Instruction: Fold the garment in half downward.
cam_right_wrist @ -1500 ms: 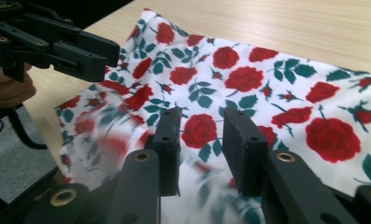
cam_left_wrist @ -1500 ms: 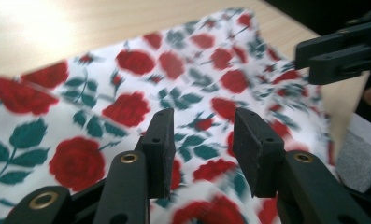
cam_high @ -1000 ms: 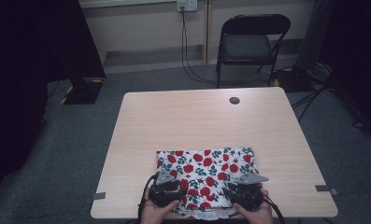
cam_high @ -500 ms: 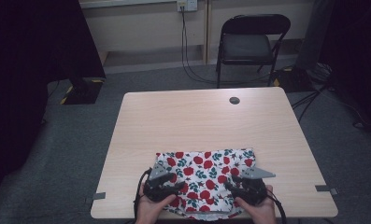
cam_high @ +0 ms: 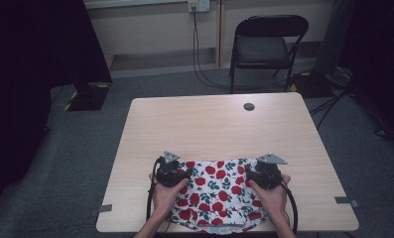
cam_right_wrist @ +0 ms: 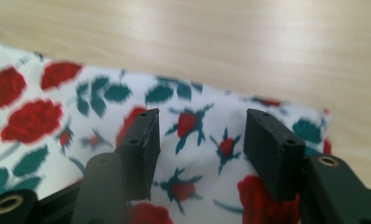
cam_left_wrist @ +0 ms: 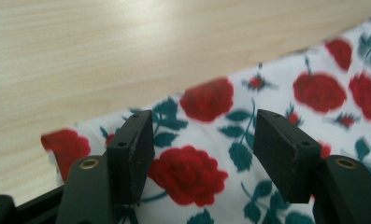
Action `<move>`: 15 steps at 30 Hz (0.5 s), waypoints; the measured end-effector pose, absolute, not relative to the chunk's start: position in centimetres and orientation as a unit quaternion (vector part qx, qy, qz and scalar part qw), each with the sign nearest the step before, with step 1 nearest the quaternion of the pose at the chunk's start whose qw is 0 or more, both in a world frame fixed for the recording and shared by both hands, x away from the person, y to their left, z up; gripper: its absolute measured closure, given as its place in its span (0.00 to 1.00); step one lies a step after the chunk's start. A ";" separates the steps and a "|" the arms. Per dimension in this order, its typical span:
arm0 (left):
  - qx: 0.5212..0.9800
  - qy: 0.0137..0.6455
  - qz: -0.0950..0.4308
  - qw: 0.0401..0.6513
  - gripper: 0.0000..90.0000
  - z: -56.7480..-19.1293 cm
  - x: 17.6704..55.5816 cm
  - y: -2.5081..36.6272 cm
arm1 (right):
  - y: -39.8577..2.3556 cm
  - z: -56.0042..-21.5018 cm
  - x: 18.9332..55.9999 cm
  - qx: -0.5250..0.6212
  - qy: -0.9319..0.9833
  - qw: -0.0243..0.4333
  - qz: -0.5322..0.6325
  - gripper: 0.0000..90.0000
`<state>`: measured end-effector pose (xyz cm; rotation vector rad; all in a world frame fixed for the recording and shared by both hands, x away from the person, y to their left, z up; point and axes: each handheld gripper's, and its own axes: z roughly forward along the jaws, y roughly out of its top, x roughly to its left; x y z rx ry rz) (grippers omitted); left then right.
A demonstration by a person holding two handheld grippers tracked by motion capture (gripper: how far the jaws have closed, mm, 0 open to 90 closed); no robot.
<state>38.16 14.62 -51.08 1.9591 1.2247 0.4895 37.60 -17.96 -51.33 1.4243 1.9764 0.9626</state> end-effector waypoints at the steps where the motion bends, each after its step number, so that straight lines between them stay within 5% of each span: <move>1: 0.768 0.479 0.192 0.379 0.41 -51.3 38.0 14.6 | -18.0 -51.6 37.5 0.528 0.730 0.259 0.349 0.47; 15: 0.768 0.469 0.230 0.371 0.34 -52.7 38.4 14.3 | -17.2 -52.5 38.4 0.536 0.724 0.273 0.337 0.35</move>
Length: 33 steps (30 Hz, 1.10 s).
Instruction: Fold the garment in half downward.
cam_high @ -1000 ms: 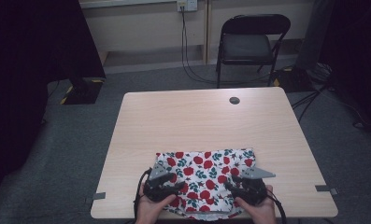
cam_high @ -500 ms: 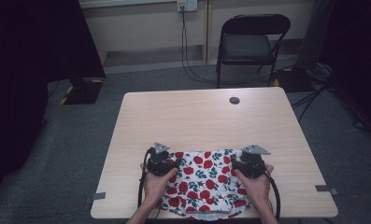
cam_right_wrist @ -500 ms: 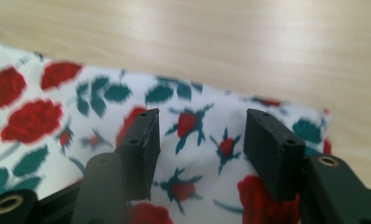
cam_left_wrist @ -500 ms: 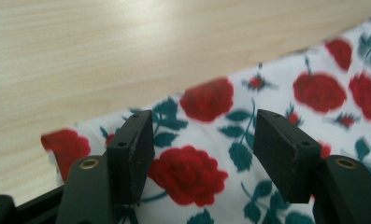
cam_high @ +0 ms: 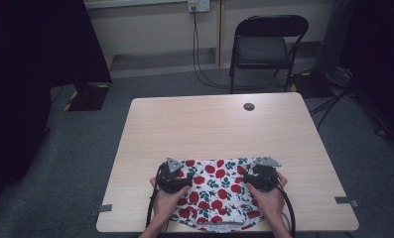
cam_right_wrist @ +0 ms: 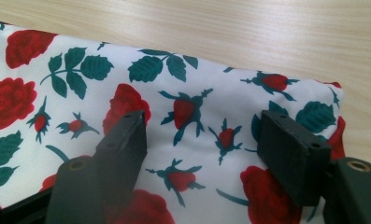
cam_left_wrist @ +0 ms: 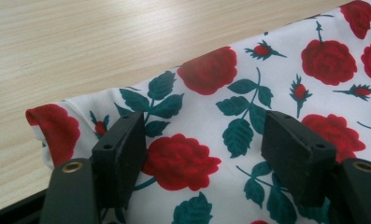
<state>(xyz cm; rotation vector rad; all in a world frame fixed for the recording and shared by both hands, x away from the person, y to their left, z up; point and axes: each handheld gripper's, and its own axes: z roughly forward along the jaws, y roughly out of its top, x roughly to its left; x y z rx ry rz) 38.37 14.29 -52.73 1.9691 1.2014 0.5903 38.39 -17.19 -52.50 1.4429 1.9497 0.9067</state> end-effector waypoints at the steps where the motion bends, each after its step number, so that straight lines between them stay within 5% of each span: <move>1: 0.768 0.469 0.232 0.370 0.34 -52.7 38.5 14.3 | -17.1 -52.5 38.6 0.537 0.724 0.272 0.337 0.35; 25: 0.744 0.509 0.248 0.355 0.27 -52.6 42.9 13.9 | -16.2 -52.3 44.4 0.545 0.721 0.276 0.327 0.22; 33: 0.752 0.503 0.229 0.360 0.12 -52.6 42.8 13.7 | -16.2 -52.3 44.3 0.541 0.728 0.268 0.325 0.12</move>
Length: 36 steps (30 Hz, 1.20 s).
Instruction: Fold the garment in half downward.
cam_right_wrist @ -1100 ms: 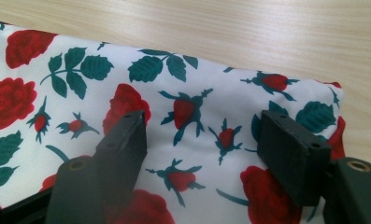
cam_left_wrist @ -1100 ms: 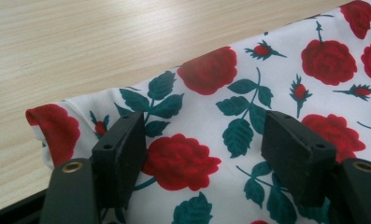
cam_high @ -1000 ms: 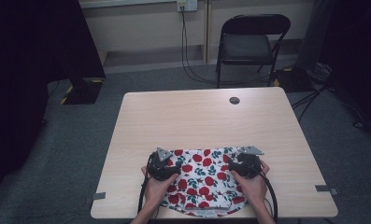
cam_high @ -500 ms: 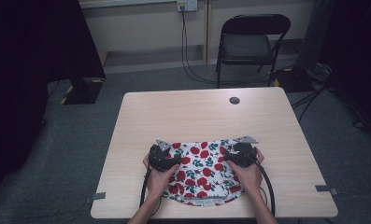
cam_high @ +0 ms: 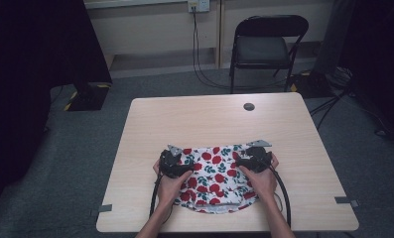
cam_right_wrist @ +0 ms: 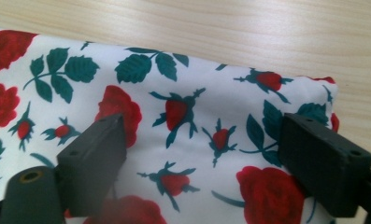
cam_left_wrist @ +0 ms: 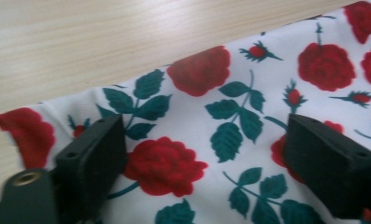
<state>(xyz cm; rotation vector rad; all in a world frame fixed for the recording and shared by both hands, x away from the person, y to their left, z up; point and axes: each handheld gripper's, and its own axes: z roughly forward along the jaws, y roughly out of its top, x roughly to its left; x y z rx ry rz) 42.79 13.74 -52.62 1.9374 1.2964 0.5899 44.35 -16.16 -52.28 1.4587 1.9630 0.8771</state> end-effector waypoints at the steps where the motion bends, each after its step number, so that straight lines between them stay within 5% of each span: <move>1: 0.754 0.500 0.228 0.359 0.11 -52.6 42.8 13.7 | -16.2 -52.2 44.3 0.540 0.729 0.266 0.328 0.11; 23: 0.743 0.509 0.203 0.386 0.07 -51.3 41.9 15.2 | -18.4 -49.6 43.1 0.557 0.705 0.237 0.370 0.07; 36: 0.749 0.497 0.230 0.374 0.07 -49.4 39.9 17.3 | -20.6 -47.4 40.6 0.559 0.678 0.212 0.427 0.09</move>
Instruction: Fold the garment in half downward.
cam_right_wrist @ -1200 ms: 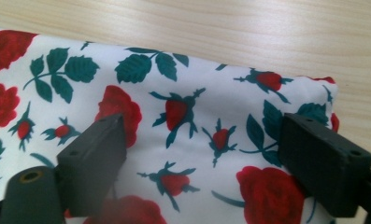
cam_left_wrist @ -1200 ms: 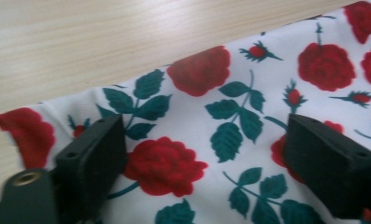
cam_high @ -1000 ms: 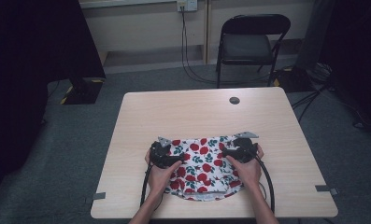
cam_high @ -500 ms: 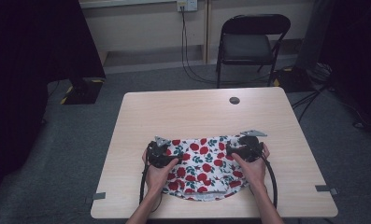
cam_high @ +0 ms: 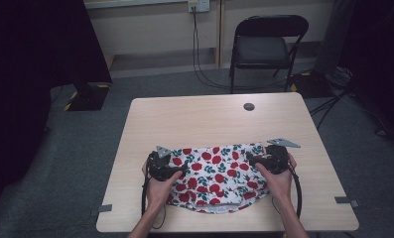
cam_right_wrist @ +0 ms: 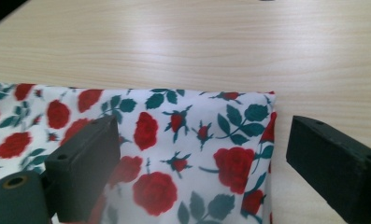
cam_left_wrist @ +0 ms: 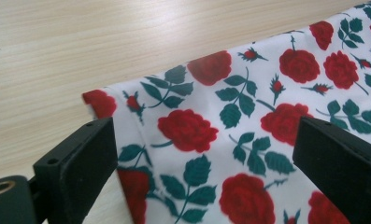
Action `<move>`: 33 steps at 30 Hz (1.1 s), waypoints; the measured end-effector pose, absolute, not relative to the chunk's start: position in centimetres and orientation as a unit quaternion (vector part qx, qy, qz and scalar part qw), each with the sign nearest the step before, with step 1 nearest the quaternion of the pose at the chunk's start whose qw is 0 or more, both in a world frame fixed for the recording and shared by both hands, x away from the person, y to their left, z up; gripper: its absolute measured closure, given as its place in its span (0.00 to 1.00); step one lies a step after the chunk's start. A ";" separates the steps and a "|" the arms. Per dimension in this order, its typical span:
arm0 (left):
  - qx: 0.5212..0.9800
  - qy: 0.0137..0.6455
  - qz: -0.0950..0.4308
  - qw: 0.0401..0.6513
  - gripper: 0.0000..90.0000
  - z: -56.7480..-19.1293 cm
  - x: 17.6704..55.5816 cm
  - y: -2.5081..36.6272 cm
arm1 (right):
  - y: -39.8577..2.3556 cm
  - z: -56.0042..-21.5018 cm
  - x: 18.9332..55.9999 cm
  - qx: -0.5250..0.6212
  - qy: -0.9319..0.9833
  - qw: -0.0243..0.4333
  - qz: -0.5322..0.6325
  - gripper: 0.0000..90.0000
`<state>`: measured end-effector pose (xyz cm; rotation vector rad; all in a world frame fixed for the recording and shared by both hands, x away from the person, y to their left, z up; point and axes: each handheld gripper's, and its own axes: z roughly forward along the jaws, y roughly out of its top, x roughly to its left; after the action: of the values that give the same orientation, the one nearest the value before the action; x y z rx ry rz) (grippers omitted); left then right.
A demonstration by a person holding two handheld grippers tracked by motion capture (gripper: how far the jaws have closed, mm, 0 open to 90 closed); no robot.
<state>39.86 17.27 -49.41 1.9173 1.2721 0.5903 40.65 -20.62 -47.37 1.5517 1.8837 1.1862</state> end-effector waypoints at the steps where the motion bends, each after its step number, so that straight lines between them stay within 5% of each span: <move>1: 0.749 0.497 0.230 0.374 0.07 -49.4 39.9 17.3 | -20.6 -47.4 40.6 0.559 0.678 0.212 0.427 0.09; 33: 0.736 0.525 0.224 0.364 0.07 -50.6 36.0 23.1 | -27.2 -47.0 33.7 0.578 0.650 0.269 0.414 0.09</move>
<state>36.02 23.07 -50.60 1.8952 1.3504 0.5755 33.74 -27.21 -47.04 1.5582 1.7525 1.1177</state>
